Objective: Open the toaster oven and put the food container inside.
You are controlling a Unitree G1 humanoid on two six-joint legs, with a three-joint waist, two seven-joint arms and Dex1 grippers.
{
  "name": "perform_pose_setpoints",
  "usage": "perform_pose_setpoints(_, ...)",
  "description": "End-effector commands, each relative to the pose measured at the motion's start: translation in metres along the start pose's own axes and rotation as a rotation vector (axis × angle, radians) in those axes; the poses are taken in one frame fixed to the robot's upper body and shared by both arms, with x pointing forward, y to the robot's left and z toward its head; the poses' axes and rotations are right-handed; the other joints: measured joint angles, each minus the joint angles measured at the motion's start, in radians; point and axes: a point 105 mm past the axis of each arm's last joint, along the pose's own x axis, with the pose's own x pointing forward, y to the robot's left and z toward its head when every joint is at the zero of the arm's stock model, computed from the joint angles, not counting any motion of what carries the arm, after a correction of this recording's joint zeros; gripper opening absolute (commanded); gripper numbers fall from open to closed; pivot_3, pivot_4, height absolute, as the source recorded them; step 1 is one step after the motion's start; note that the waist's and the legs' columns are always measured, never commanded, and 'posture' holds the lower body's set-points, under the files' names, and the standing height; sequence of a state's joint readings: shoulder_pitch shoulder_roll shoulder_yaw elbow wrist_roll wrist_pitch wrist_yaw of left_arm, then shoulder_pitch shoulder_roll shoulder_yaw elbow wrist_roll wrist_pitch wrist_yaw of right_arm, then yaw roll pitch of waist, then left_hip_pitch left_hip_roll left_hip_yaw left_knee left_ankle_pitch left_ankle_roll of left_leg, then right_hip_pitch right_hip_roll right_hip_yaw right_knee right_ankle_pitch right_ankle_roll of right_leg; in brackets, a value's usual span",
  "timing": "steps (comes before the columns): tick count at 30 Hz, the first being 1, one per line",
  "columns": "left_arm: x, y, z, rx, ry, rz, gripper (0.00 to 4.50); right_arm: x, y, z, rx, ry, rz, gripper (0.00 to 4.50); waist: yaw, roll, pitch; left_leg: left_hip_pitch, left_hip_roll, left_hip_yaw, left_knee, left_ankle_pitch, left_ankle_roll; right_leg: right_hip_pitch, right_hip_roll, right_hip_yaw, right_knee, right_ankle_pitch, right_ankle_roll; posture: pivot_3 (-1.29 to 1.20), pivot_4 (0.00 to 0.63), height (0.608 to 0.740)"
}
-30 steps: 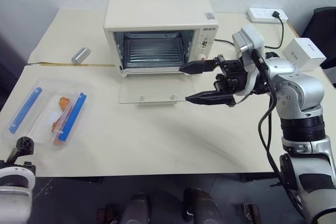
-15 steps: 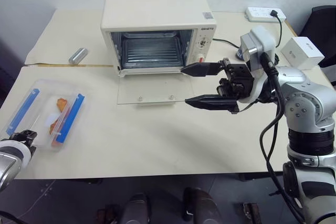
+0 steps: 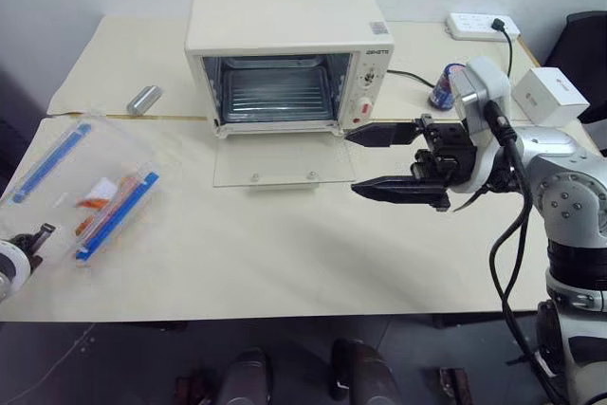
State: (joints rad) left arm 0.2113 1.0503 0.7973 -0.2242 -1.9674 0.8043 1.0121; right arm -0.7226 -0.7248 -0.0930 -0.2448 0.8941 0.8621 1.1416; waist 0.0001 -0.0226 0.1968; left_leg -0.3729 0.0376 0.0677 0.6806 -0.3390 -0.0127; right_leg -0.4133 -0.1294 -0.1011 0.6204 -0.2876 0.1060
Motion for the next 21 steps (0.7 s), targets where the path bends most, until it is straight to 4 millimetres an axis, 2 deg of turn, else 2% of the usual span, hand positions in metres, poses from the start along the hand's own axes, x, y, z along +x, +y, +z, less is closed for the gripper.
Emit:
perform_pose_setpoints(1,-0.016,-0.042,0.028,0.135,-0.031,-0.253,0.0,-0.007,0.005,0.008,-0.066,-0.004,-0.045,4.5,0.001,0.001,0.0,0.0,0.0,0.0,0.0,0.0,0.0,0.0,0.0,0.0,0.0,0.0,0.0,0.0,0.15,0.74)
perform_pose_setpoints(7,-0.019,-0.09,0.023,0.307,0.071,-0.46,0.0,-0.013,0.004,0.006,-0.053,-0.012,-0.096,4.5,-0.001,0.002,0.001,-0.001,-0.002,0.003,-0.002,0.0,0.0,-0.001,-0.001,0.0,0.0,0.0,0.001,0.0,0.15,0.74)
perform_pose_setpoints(12,-0.016,-0.099,0.022,0.334,0.102,-0.482,0.0,-0.013,0.005,0.005,-0.051,-0.013,-0.105,4.5,-0.01,0.003,0.002,-0.001,0.0,0.007,-0.01,0.001,-0.002,-0.006,0.001,0.003,0.0,0.0,0.001,0.0,0.15,0.74)
perform_pose_setpoints(14,0.004,-0.153,-0.013,0.418,0.189,-0.606,0.0,-0.016,0.008,0.002,-0.05,-0.024,-0.149,4.5,0.01,0.005,0.002,-0.002,0.0,0.011,-0.012,0.001,-0.002,-0.01,0.001,0.005,0.0,0.0,0.001,0.0,0.15,0.74)
perform_pose_setpoints(16,0.008,-0.202,-0.032,0.516,0.229,-0.683,0.0,-0.019,0.011,0.0,-0.047,-0.03,-0.181,4.5,0.051,0.004,0.003,-0.002,-0.006,0.007,-0.011,0.005,-0.001,-0.006,-0.001,0.002,-0.002,0.0,0.001,0.0,0.15,0.74)
perform_pose_setpoints(18,0.012,-0.224,-0.039,0.545,0.254,-0.709,0.0,-0.021,0.013,-0.001,-0.048,-0.031,-0.2,4.5,0.061,0.0,0.002,-0.005,-0.006,0.003,-0.007,0.007,-0.001,-0.003,-0.001,-0.001,-0.002,0.003,0.005,0.0,0.15,0.74)
perform_pose_setpoints(21,0.015,-0.257,-0.053,0.614,0.29,-0.745,0.0,-0.021,0.016,-0.003,-0.046,-0.039,-0.232,4.5,0.039,-0.001,0.002,-0.006,-0.008,0.007,0.001,0.003,0.004,-0.001,-0.001,0.003,-0.006,0.006,0.011,0.0,0.15,0.74)
